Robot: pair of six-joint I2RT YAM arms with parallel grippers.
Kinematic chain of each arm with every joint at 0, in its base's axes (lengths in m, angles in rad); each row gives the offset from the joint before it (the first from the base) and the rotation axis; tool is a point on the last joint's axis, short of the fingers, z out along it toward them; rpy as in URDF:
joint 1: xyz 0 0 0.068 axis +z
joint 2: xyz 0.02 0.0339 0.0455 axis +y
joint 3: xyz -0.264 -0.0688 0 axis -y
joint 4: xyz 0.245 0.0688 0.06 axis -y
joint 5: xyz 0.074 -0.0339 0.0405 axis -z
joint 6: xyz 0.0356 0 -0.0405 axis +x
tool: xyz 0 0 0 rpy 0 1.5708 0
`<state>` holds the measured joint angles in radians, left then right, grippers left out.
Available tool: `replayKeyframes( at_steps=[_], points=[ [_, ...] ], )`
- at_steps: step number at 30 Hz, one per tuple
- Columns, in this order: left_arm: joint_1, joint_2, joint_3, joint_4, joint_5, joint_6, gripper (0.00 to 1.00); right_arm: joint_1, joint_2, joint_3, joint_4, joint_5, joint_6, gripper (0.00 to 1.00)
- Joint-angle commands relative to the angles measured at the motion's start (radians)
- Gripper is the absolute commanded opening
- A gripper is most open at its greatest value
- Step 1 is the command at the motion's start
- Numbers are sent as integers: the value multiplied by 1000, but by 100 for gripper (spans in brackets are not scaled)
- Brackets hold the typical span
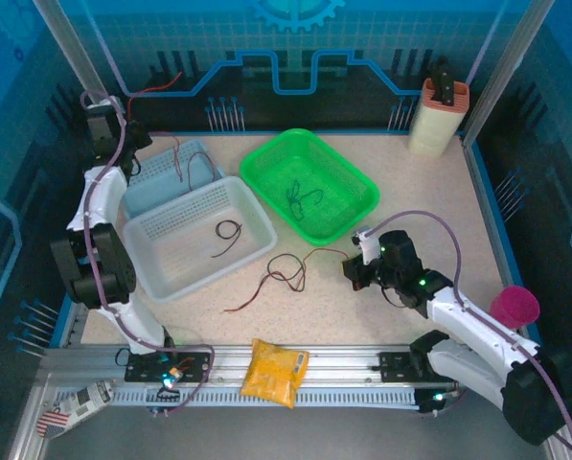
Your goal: Untangle the cables
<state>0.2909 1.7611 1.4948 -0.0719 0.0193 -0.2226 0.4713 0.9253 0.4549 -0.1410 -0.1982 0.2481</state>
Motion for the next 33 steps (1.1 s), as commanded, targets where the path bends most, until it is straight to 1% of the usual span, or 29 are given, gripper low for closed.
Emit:
replayKeyframes(
  at_steps=[1, 2, 4, 10, 14, 17, 18, 20, 23, 27, 30, 33],
  points=[
    [4, -12, -6, -5, 20, 32, 65, 14, -13, -12, -19, 19, 14, 0],
    [4, -17, -8, -7, 17, 37, 80, 15, -11, -12, -19, 17, 12, 0],
    [3, -34, -25, 13, 6, 37, 98, 16, -7, -8, -20, 18, 10, 0],
    [4, -115, -89, 82, 9, 41, 99, 19, 9, 0, -14, 17, 7, 0],
    [3, -163, -90, 45, 22, 13, 99, 21, 13, 1, -10, 14, 8, 0],
    [-13, -244, -116, -4, 53, -22, 99, 23, 15, 6, -10, 13, 2, 0],
    [-28, -285, -137, -21, 78, -24, 99, 23, 15, 8, -11, 11, 0, 0],
    [-64, -371, -192, -40, 138, -9, 99, 23, 15, 14, -14, 8, -4, 0],
    [-123, -510, -311, -36, 268, 18, 99, 23, 14, 29, -20, -2, -18, 0],
    [-194, -662, -462, -40, 516, 85, 98, 23, 22, 55, -40, -23, -47, 0],
    [-273, -734, -527, -114, 678, 193, 95, 22, 31, 68, -49, -33, -62, 0],
    [-356, -759, -581, -184, 742, 281, 93, 23, 33, 76, -55, -38, -67, 0]
  ],
)
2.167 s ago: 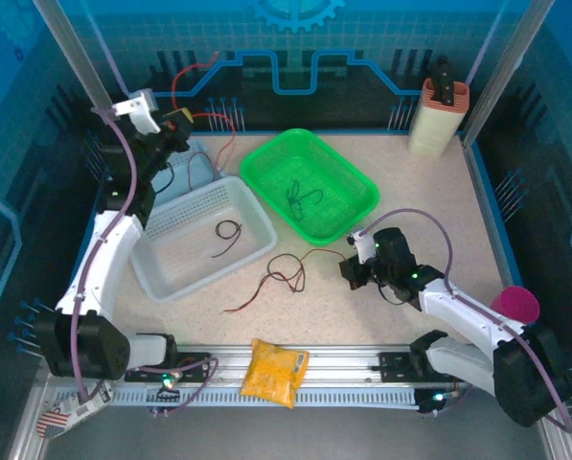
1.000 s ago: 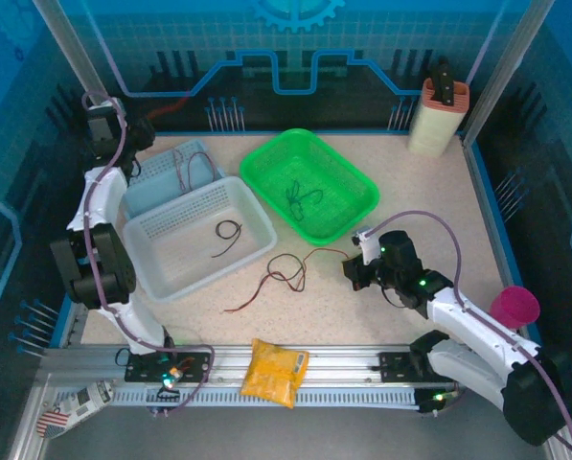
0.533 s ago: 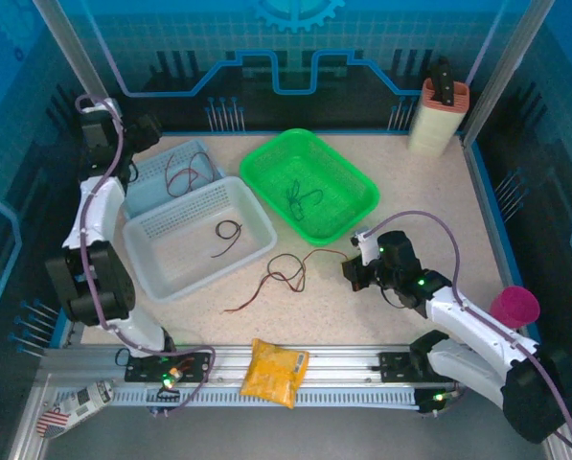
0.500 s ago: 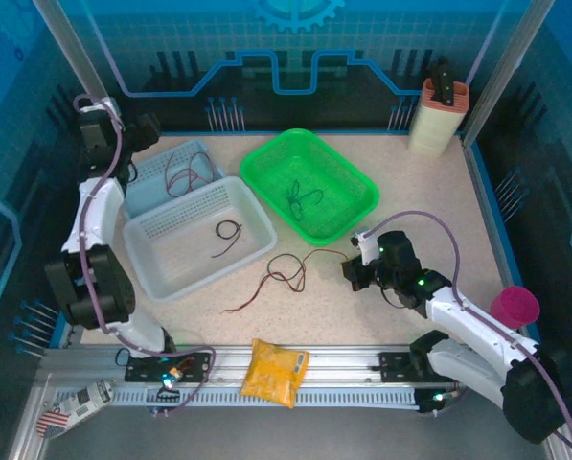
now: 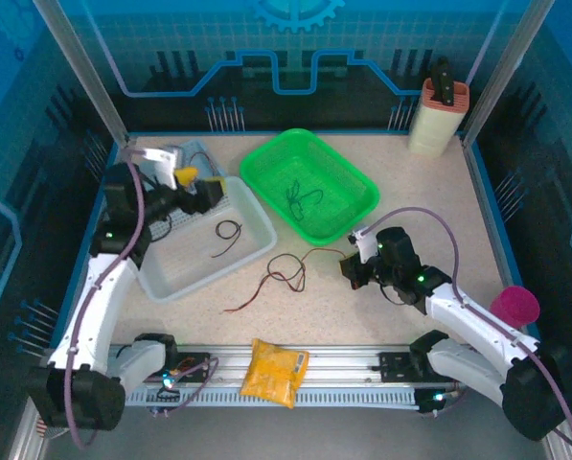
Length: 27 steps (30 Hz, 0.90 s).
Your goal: Untangle the cables
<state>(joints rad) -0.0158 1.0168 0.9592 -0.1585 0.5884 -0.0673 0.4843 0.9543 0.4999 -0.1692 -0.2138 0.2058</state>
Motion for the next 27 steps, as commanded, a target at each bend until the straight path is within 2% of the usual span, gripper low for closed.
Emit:
replayKeyframes(
  at_steps=[1, 5, 8, 17, 22, 27],
  points=[
    [-77, -13, -61, -117, 197, 152, 92, 10, 2, 33, -28, -23, -25, 0],
    [-206, 18, -100, -145, 197, 218, 91, 10, -16, 41, -41, -25, -20, 0],
    [-303, 64, -126, -133, 115, 261, 91, 10, -34, 40, -47, -24, -19, 0],
    [-500, 269, -101, -21, 10, 281, 84, 10, -43, 42, -52, -59, -18, 0],
    [-572, 391, -48, 5, -9, 325, 80, 11, -51, 48, -57, -67, -18, 0],
    [-594, 472, -24, 33, -56, 345, 78, 11, -66, 51, -64, -88, -22, 0]
  ],
)
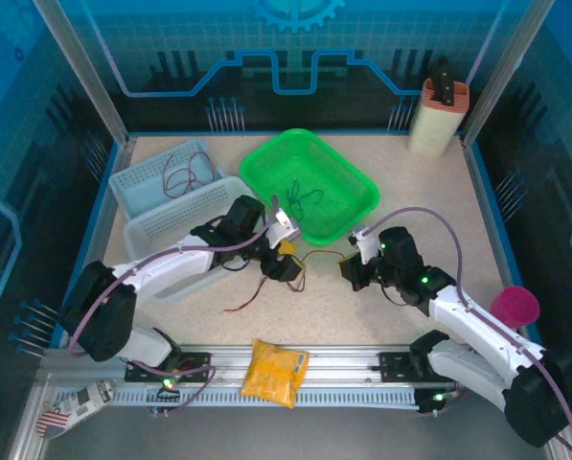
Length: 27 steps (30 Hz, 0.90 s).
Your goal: Untangle the cables
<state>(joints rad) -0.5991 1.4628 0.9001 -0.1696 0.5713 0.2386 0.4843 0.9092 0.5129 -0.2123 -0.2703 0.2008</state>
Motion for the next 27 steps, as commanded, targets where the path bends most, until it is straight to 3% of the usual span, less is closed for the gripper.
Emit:
replayKeyframes(
  at_steps=[1, 4, 9, 13, 17, 20, 22, 25, 27],
  points=[
    [-11, 36, 35, 61, -57, 39, 78, 10, -25, 37, -22, -33, -18, 0],
    [-13, 63, 39, 92, -49, 46, 77, 10, -34, 34, -28, -41, -21, 0],
    [-27, 101, 59, 112, -14, 46, 66, 13, -44, 28, -22, -66, -21, 0],
    [-33, 120, 57, 150, -4, 31, 63, 12, -47, 15, 6, -109, -25, 0],
    [-39, 129, 64, 170, 17, 17, 40, 13, -40, 4, 39, -124, -18, 0],
    [-42, 127, 76, 162, 36, 7, 15, 14, -23, 20, 24, -119, -21, 1],
    [-42, 126, 86, 142, 36, 1, 0, 16, -23, 34, -1, -91, -17, 12],
    [-40, 123, 76, 150, 1, -21, 0, 14, -58, 40, -33, -14, 12, 46],
    [-34, 123, 69, 176, -9, -68, 0, 8, -92, 41, -66, 45, 56, 52]
  ],
)
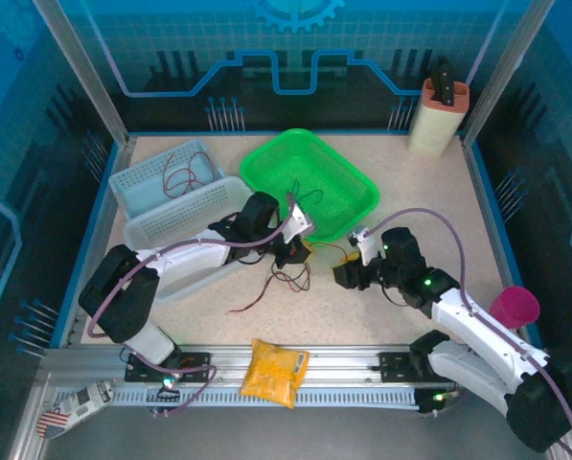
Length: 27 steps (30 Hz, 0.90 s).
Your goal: Untangle the cables
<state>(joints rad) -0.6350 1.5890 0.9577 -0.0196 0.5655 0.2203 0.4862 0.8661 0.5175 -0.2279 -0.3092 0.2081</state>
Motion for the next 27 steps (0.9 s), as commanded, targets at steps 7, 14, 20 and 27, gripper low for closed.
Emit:
replayKeyframes(
  at_steps=[7, 14, 20, 27],
  points=[
    [11, 10, -4, 133, -1, -202, 0, -10, -142, -38, -94, 26, 310, 54],
    [11, 19, -1, 155, 2, -226, 0, 85, -166, -198, 52, -31, 435, 50],
    [10, 30, 13, 141, 7, -220, 0, 262, -192, -218, 98, 186, 62, 46],
    [10, 29, 28, 118, 17, -220, 0, 418, -69, -231, 302, 430, -261, 44]
  ],
)
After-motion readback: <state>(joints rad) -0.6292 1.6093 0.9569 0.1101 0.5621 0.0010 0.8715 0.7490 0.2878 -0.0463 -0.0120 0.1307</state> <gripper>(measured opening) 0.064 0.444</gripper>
